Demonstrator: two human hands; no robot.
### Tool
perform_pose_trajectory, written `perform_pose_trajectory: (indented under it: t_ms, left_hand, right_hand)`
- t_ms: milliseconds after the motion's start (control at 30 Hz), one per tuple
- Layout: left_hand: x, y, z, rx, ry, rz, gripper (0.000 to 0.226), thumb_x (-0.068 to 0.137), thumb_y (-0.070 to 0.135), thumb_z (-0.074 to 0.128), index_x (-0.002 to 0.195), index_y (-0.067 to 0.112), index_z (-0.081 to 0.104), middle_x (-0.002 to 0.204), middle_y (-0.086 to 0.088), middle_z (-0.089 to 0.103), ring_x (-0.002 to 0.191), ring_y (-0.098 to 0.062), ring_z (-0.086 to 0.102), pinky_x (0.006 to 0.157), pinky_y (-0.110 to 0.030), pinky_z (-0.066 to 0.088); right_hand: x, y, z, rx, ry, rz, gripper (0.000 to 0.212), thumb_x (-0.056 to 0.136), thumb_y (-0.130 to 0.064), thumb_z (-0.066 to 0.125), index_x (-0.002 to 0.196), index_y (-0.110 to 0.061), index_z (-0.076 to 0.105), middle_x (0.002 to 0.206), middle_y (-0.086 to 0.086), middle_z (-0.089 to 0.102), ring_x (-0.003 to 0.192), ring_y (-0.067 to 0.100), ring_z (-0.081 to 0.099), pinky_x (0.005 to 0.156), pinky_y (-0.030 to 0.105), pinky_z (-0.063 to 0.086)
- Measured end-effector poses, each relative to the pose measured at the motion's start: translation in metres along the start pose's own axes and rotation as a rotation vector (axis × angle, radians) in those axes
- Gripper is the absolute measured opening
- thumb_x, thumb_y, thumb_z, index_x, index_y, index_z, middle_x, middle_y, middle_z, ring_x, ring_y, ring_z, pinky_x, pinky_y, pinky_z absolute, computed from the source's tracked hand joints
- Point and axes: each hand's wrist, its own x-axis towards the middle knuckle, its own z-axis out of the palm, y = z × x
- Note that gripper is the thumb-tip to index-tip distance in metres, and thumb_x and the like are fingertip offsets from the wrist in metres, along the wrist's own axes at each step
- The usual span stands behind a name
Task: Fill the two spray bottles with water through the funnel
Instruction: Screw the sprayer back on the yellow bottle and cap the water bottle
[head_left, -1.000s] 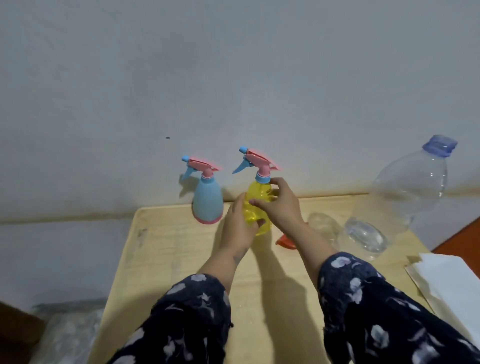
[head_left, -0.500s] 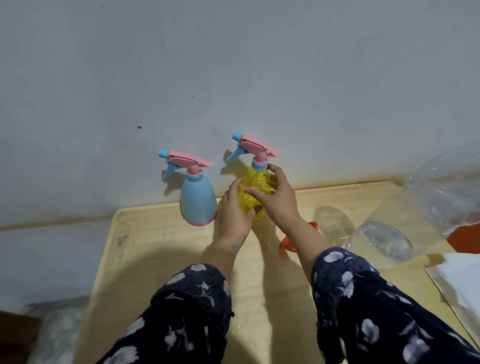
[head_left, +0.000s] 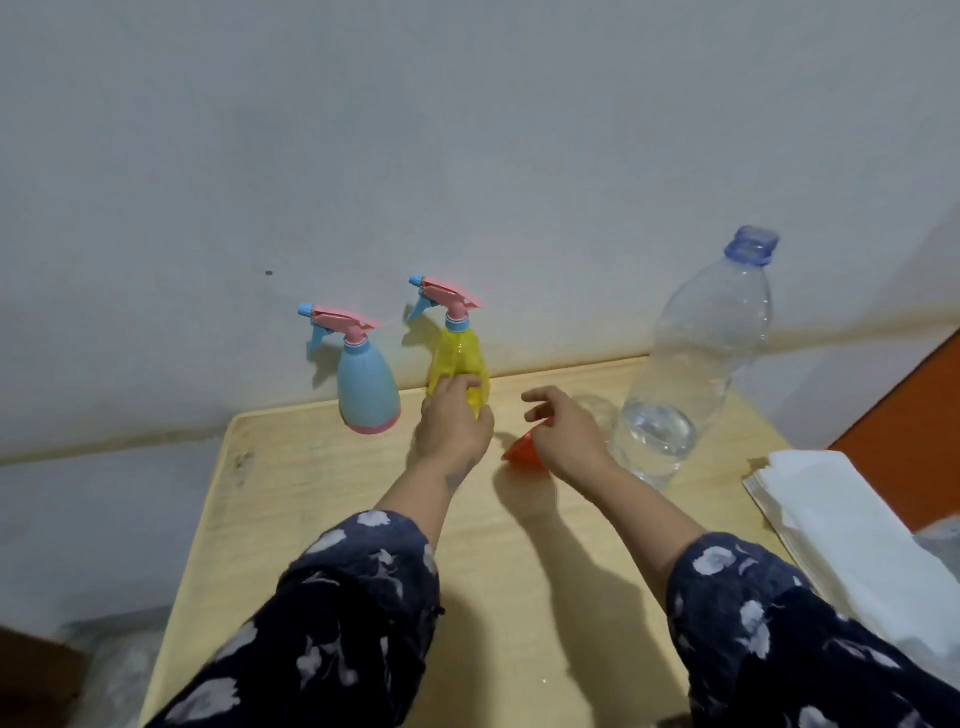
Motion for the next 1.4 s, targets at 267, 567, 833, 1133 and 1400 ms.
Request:
perform_pose_trajectory:
  t_ms: [267, 567, 833, 1133, 1400]
  left_hand:
    - [-0.066, 0.122, 0.026, -0.267, 0.021, 0.242, 0.050, 0.092, 0.042, 0.058, 0.136, 0.023, 0.043, 0.139, 0.004, 0.045, 0.126, -0.016, 0.045, 0.101, -0.034, 0.041]
    - [-0.086, 0.198, 0.060, -0.362, 0.105, 0.256, 0.103, 0.078, 0.046, 0.074, 0.153, 0.027, 0.007, 0.157, 0.003, 0.013, 0.143, -0.019, 0.024, 0.107, -0.030, 0.026]
    - [-0.069, 0.218, 0.070, -0.267, 0.199, 0.229, 0.091, 0.084, 0.036, 0.071, 0.152, 0.025, 0.013, 0.155, -0.001, 0.019, 0.135, -0.026, 0.037, 0.107, -0.040, 0.038]
    - [-0.072, 0.219, 0.073, -0.220, 0.199, 0.227, 0.084, 0.091, 0.030, 0.063, 0.153, 0.025, 0.007, 0.158, 0.001, 0.013, 0.131, -0.026, 0.043, 0.088, -0.031, 0.039]
    - [-0.079, 0.218, 0.071, -0.238, 0.184, 0.221, 0.085, 0.091, 0.029, 0.063, 0.152, 0.028, 0.004, 0.159, 0.003, 0.011, 0.132, -0.027, 0.042, 0.091, -0.033, 0.040]
  right_hand:
    - [-0.064, 0.099, -0.097, -0.396, -0.028, 0.076, 0.036, 0.080, -0.003, 0.042, 0.104, -0.021, 0.062, 0.103, 0.005, 0.066, 0.094, 0.025, 0.062, 0.071, 0.030, 0.045]
    - [-0.088, 0.193, -0.158, -0.806, -0.177, 0.103, 0.036, 0.093, -0.035, 0.049, 0.129, -0.036, 0.051, 0.128, 0.007, 0.047, 0.121, 0.030, 0.045, 0.097, 0.037, 0.043]
    - [-0.089, 0.212, -0.161, -0.706, -0.171, 0.030, 0.034, 0.093, -0.017, 0.052, 0.125, -0.019, 0.061, 0.123, 0.011, 0.047, 0.108, 0.031, 0.054, 0.098, 0.033, 0.042]
    - [-0.069, 0.171, -0.188, -0.476, -0.063, -0.015, 0.030, 0.087, -0.018, 0.063, 0.116, -0.012, 0.067, 0.115, 0.010, 0.067, 0.106, 0.024, 0.062, 0.081, 0.023, 0.041]
    - [-0.034, 0.029, -0.254, -0.369, 0.157, -0.301, 0.039, 0.086, -0.024, 0.067, 0.123, -0.009, 0.063, 0.118, 0.007, 0.067, 0.107, 0.019, 0.061, 0.084, 0.019, 0.039]
